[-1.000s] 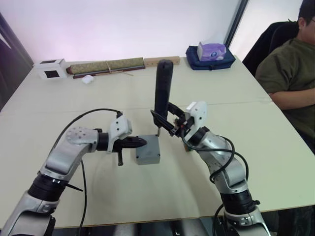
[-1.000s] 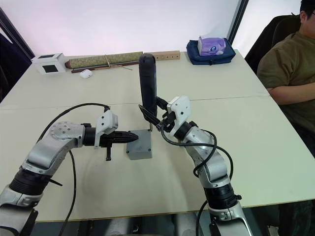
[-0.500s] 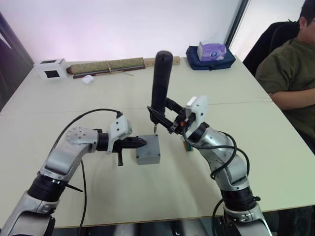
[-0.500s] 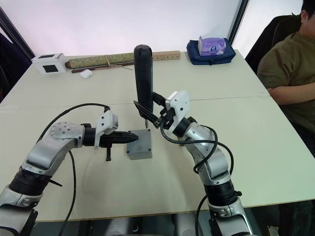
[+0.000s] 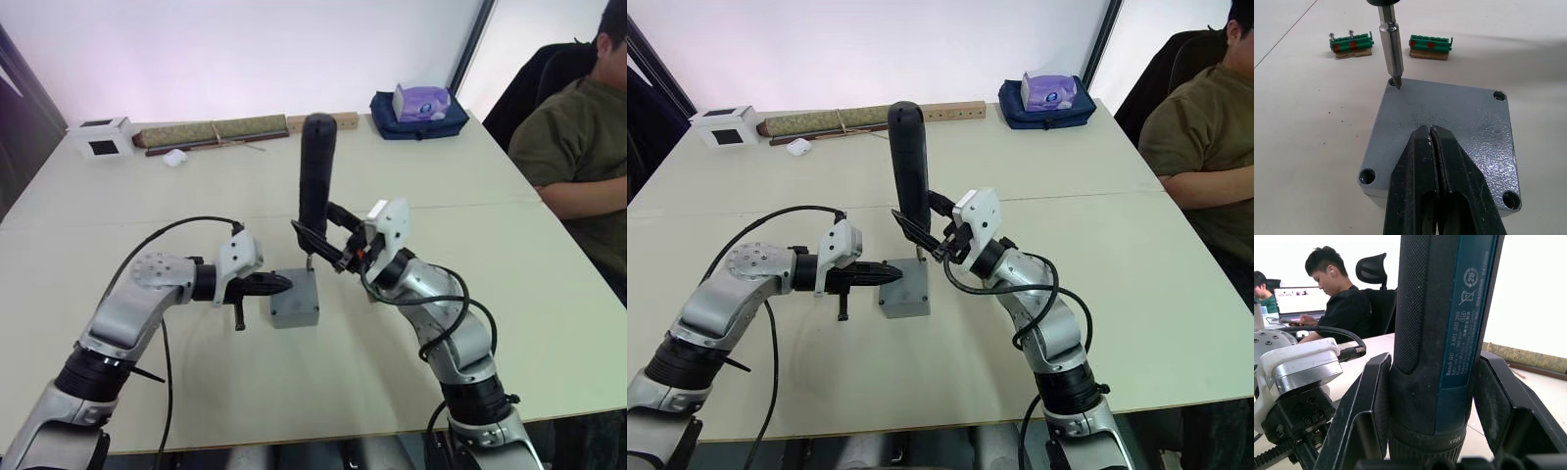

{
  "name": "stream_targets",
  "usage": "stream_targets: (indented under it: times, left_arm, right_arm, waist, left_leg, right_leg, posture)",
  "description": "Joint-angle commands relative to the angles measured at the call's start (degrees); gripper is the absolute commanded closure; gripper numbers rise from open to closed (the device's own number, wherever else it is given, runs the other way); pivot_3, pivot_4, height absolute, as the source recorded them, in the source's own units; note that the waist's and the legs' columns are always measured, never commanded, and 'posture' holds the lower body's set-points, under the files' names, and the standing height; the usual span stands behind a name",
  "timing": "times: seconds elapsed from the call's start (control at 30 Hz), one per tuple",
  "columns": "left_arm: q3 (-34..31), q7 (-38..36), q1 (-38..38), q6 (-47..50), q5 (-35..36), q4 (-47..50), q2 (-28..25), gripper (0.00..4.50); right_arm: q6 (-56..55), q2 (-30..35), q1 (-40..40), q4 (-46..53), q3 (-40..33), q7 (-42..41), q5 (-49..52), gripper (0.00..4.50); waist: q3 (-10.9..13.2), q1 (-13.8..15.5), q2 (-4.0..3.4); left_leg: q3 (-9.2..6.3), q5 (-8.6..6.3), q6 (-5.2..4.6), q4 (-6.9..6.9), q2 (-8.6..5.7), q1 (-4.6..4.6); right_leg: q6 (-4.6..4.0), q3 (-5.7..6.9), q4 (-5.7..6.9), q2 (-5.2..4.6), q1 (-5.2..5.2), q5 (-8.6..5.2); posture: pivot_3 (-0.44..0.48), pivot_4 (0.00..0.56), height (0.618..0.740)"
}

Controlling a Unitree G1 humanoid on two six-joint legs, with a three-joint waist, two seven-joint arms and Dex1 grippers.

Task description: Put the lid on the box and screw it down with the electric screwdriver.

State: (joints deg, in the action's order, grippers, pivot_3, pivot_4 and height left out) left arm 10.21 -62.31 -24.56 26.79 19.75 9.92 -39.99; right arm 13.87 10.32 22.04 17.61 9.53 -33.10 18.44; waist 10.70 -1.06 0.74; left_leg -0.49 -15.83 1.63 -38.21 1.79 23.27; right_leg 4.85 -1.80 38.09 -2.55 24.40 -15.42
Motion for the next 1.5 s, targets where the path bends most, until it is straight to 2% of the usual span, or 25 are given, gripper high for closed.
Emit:
stream_targets:
  times: [0.03, 0.77, 0.97, 1.13, 1.5]
  left_arm:
    - [0.69, -0.09, 0.98, 1.03, -1.01, -0.15, -0.75, 4.50]
    - [1.05, -0.10, 1.41, 1.17, -1.23, -0.03, -0.76, 4.50]
    - [1.28, -0.10, 1.65, 1.17, -1.40, -0.08, -0.74, 4.50]
    - [1.51, -0.12, 1.40, 0.92, -1.82, -0.63, -0.59, 4.50]
    - [2.25, -0.18, 1.26, 0.35, -2.97, -1.42, -0.63, 4.50]
  right_arm:
    - [-2.66, -0.16, 0.61, 1.07, -0.17, -0.04, -0.49, 2.62]
    - [-2.39, 2.52, -0.40, -0.76, 0.10, -1.57, -1.45, 2.62]
    - [-1.34, 3.57, 0.11, 0.12, -1.17, -2.05, -0.10, 2.62]
    - [0.45, 4.61, 1.03, 0.86, -2.58, -1.77, 1.35, 2.62]
    - [2.84, 5.23, 1.84, 1.43, -2.52, -1.47, 2.28, 2.62]
  waist:
    - [0.00, 0.00, 0.00]
    - [-0.03, 0.01, 0.01]
    - [-0.03, 0.03, 0.01]
    - [-0.02, 0.08, 0.01]
    - [-0.02, 0.12, 0.01]
  left_leg:
    - [0.00, 0.00, 0.00, 0.00, 0.00, 0.00]
    - [0.00, 0.00, 0.00, 0.00, 0.00, -0.11]
    - [0.00, 0.00, 0.00, 0.00, 0.00, -0.31]
    - [0.00, -0.01, -0.01, 0.10, 0.00, -0.90]
    - [0.00, -0.01, 0.00, 0.09, 0.00, -0.90]
  right_leg:
    - [0.00, 0.00, 0.00, 0.00, 0.00, 0.00]
    - [0.00, 0.00, 0.00, 0.00, -0.12, 0.00]
    - [-0.01, 0.00, -0.02, 0.00, -0.35, -0.01]
    - [-0.03, 0.00, -0.14, 0.00, -0.95, -0.03]
    - [-0.02, 0.00, -0.14, -0.01, -0.96, -0.03]
  posture:
    - [0.000, 0.150, 0.740]
    - [0.000, 0.150, 0.740]
    - [0.000, 0.150, 0.740]
    - [0.000, 0.150, 0.740]
    - [0.000, 0.150, 0.740]
